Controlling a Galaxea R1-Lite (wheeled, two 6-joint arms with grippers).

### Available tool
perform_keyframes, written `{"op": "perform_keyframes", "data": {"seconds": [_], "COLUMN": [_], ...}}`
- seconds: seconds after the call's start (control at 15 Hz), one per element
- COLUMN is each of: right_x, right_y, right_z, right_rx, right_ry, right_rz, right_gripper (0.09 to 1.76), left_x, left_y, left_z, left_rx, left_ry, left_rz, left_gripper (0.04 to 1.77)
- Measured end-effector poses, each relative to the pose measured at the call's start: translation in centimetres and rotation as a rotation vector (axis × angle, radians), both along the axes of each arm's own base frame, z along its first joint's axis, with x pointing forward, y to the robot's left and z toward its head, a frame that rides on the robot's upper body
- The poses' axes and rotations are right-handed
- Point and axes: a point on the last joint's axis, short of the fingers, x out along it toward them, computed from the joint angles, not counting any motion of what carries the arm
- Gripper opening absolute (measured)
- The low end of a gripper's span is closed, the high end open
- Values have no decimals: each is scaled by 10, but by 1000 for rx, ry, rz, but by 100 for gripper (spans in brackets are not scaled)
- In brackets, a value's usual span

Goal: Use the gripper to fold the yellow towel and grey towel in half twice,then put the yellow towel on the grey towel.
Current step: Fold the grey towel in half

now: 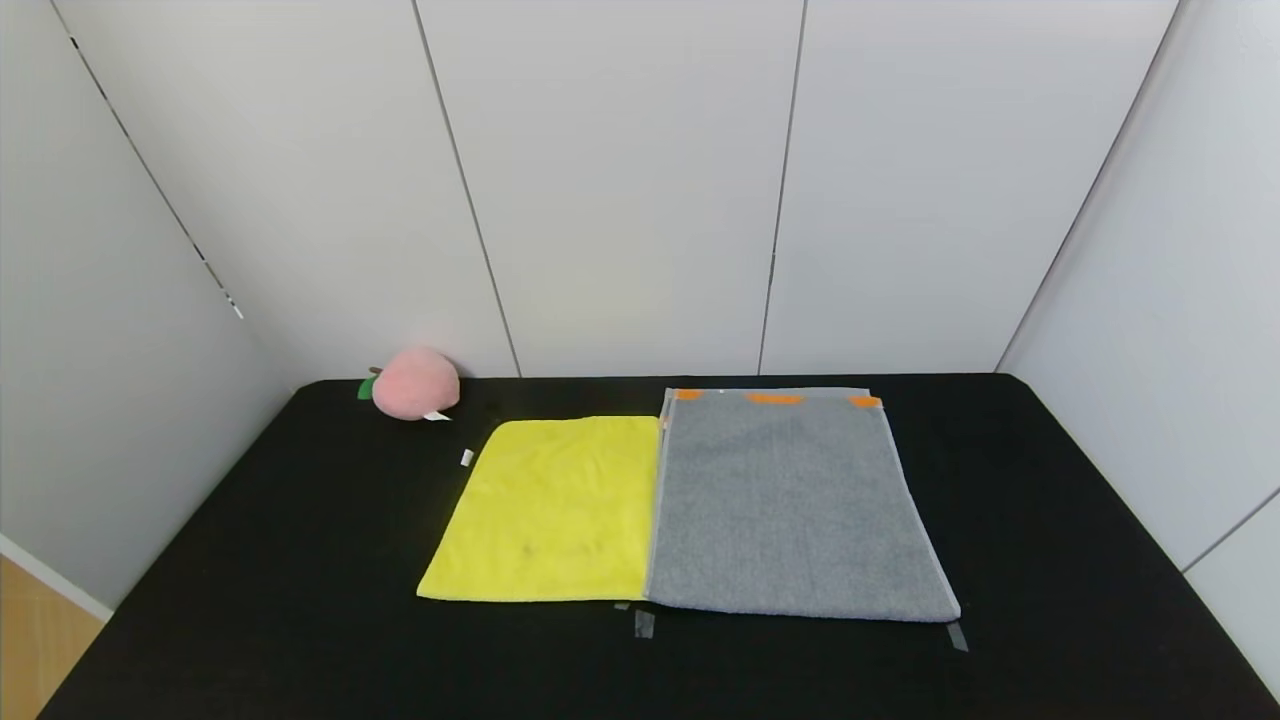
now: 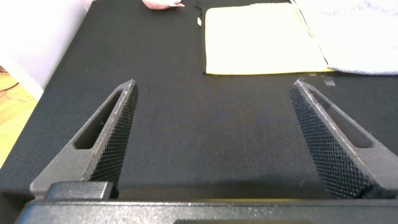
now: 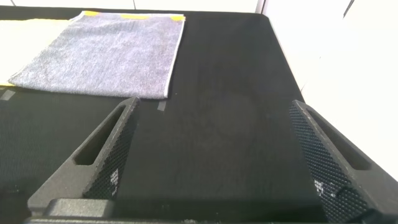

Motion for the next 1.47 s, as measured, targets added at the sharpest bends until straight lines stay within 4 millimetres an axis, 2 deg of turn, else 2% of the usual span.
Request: {"op": "perform_keyframes", "data": {"seconds": [1.47], "right_x": [0], "right_y": [0], "right_z": [0], "right_rx": [7], "right_ry": [-2], "right_rz": [-1], "right_gripper": [171], "left_x": [0], "left_y": [0], "left_z": [0], "left_rx": [-28], "left_ry": [-2], "left_rz": [22], "left_gripper": [172]}}
